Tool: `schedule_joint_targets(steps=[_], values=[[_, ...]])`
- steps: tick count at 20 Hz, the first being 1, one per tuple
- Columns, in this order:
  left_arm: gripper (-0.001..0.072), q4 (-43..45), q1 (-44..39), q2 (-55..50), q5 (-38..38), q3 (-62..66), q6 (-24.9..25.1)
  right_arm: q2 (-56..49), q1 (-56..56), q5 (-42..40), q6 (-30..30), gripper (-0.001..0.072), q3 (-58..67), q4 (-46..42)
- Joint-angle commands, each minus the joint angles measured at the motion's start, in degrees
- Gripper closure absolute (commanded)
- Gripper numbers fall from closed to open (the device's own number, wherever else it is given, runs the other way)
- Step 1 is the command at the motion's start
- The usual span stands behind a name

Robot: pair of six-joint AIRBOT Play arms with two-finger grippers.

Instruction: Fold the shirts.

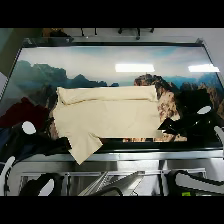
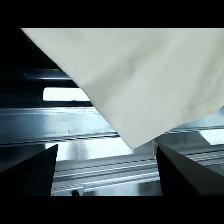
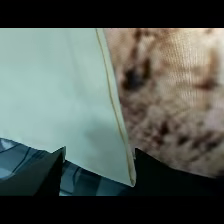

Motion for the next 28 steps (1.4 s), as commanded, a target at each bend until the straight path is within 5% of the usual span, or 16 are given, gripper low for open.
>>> schedule_joint_targets(steps=[1,7,9,15,23,28], values=[[0.0047,-2.8,0.1,6.2,5.5,-6.4,-0.3,0.0,-0.1,-3.4,-3.0,0.0215,-1.9,3.2],[0.0047,-2.6,1.6,9.7,7.1,-7.2,-0.3,1.2,-1.6,-2.0,-3.7,0.0222,-1.7,3.2],[0.0047,-2.8,3.7,9.2,7.3,-7.2,0.3,-0.1,-1.4,-1.9,-5.2,0.0373,-1.8,3.9],[0.0047,-5.1,5.5,0.9,8.0,-7.2,3.8,-7.3,3.7,-1.8,-11.0,0.0370,-1.9,13.4],[0.0047,-19.4,5.4,-8.8,15.2,-7.2,10.7,-7.3,4.9,-2.4,-11.2,0.0371,-1.9,14.1],[0.0070,-19.6,5.5,-11.3,16.4,-7.2,11.9,-7.3,4.9,-2.2,-11.2,0.0370,-1.9,14.0]])
